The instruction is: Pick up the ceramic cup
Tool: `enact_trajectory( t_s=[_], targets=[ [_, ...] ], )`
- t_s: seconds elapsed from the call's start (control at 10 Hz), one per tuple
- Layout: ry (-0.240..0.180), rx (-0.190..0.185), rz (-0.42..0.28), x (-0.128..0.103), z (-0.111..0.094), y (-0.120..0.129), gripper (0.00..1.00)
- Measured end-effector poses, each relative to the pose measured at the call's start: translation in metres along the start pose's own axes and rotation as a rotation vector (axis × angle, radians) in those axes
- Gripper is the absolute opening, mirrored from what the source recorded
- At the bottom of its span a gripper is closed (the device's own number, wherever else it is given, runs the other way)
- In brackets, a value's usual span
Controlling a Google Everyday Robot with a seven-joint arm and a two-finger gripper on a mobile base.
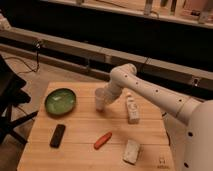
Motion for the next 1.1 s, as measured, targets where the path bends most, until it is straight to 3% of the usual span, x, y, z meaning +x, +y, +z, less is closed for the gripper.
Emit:
enact_trajectory(
  t_s=[0.3,1.1],
  targets=[
    [0.010,0.017,0.006,0.006,-0.031,-0.005,0.03],
    [0.027,0.041,-0.015,0.000,-0.058,-0.019,0.03]
  ],
)
